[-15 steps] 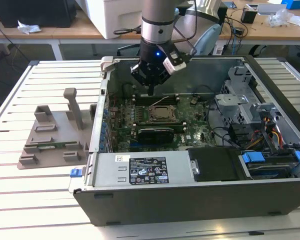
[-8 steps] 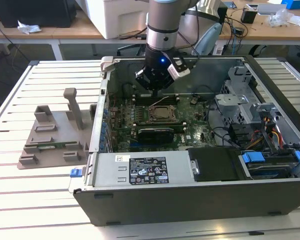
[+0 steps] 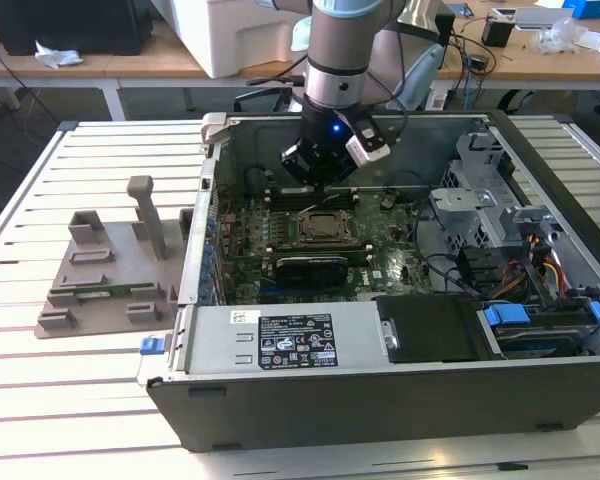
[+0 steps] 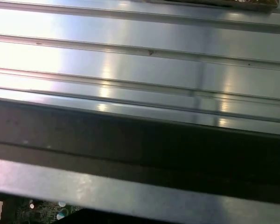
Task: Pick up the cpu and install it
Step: 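Install the first cpu locking lever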
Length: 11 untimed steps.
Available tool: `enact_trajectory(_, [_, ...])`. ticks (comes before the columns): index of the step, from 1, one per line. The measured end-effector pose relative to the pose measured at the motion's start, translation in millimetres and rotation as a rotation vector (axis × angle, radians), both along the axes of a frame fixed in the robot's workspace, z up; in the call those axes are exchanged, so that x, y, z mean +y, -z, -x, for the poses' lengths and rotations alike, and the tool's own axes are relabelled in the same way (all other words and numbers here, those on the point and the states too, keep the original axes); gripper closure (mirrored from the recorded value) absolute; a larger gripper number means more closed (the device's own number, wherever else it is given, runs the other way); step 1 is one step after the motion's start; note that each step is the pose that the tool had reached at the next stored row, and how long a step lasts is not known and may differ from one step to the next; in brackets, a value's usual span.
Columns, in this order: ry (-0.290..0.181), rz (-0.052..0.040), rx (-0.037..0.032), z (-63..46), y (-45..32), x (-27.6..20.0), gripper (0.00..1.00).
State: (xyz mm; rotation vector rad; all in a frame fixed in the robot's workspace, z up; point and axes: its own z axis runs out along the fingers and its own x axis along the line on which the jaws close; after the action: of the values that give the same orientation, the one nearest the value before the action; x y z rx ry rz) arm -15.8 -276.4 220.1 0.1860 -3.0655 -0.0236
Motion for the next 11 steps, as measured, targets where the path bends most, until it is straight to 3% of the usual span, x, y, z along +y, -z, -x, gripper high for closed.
enact_trajectory(6, [0.004, -0.0001, 0.0061, -16.6, 6.4, 0.0, 0.89])
enact_trajectory(11, [0.008, 0.0, 0.0083, -22.4, 11.0, 0.0, 0.89])
